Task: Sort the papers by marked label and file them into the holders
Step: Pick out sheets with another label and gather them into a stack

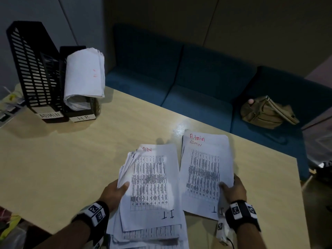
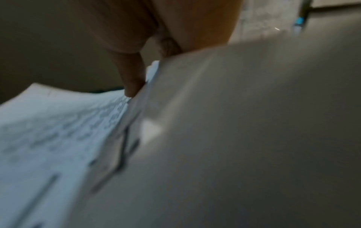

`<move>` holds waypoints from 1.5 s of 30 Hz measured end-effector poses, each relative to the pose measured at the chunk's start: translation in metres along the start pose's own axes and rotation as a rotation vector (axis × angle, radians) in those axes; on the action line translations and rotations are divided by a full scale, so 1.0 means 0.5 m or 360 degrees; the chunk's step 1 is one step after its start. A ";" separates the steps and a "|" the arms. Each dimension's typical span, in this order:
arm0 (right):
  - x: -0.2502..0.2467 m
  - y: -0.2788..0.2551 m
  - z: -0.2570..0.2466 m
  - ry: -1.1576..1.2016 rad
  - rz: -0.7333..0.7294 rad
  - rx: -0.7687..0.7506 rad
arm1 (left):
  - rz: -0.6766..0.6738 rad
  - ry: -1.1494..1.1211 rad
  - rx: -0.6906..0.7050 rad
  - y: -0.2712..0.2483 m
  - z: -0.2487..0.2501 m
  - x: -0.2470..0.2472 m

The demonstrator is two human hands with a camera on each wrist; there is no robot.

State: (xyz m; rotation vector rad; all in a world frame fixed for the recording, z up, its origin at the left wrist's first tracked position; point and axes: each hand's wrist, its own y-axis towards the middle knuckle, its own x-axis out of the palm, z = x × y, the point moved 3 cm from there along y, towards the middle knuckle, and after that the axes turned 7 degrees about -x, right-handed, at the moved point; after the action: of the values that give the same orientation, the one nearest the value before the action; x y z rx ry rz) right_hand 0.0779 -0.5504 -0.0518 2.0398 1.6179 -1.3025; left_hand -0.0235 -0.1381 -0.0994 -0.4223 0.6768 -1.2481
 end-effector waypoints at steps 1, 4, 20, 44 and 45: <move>-0.012 -0.003 -0.011 0.0036 0.0052 -0.0050 | -0.0007 -0.0053 -0.0009 -0.001 0.001 0.000; -0.066 -0.027 -0.051 0.0443 0.0309 -0.0086 | 0.0009 -0.0170 -0.0048 -0.009 0.008 0.000; 0.156 -0.162 -0.152 -0.0214 -0.0513 -0.0453 | -0.0208 -0.0294 0.0049 -0.017 0.094 0.028; 0.156 -0.008 -0.238 -0.0302 -0.0408 -0.0869 | -0.0584 0.0422 0.0265 -0.037 0.102 0.099; 0.156 -0.010 -0.235 -0.0306 -0.0473 -0.0935 | -0.0599 0.0441 0.0290 -0.037 0.108 0.096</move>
State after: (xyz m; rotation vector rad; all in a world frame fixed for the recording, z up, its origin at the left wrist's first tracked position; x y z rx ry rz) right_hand 0.1310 -0.4203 -0.0402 1.3300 1.9644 -0.9098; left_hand 0.0075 -0.1926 -0.0591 -0.2316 0.7296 -1.7325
